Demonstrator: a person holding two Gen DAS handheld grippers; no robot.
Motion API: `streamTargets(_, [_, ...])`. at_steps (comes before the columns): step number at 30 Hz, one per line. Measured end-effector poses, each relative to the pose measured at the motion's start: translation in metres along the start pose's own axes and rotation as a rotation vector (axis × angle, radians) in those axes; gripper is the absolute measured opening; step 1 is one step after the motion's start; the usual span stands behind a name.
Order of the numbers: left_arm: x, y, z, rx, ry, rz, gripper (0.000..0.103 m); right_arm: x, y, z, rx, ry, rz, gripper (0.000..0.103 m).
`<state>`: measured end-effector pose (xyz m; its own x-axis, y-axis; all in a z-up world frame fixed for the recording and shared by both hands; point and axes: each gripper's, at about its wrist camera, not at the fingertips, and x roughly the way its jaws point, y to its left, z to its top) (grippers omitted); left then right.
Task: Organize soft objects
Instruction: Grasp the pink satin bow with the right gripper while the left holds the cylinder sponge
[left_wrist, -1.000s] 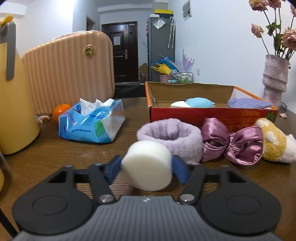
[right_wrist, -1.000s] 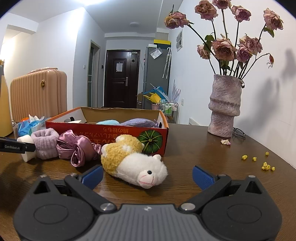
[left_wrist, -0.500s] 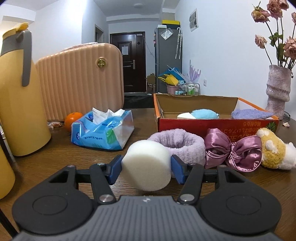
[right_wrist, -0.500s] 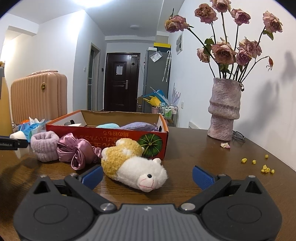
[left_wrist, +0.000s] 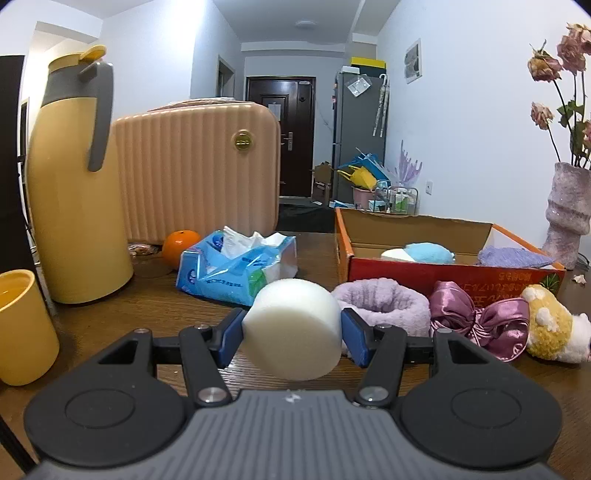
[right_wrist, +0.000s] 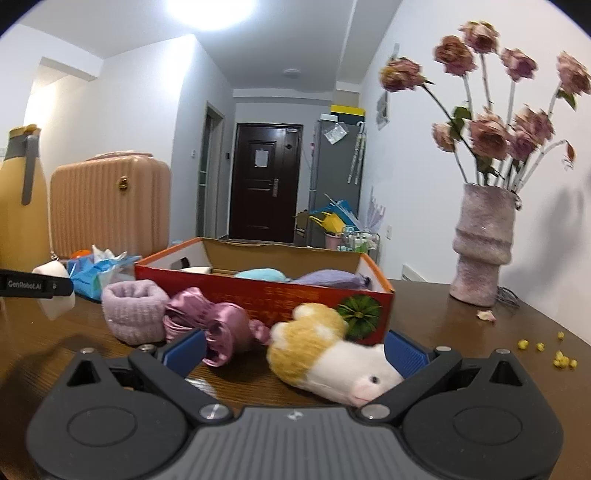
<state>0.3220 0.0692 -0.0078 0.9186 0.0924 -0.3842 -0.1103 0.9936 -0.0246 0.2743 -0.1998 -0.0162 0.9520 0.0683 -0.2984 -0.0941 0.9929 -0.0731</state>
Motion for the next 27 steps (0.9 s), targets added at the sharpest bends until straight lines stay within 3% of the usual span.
streamTargets(15, [-0.006, 0.023, 0.004, -0.032, -0.015, 0.030, 0.058, 0.038, 0.046, 0.013, -0.068, 0.019, 0.036, 0.103])
streamTargets(27, [-0.003, 0.033, 0.006, -0.046, -0.006, 0.058, 0.058, 0.086, 0.056, 0.016, -0.107, 0.138, 0.059, 0.103])
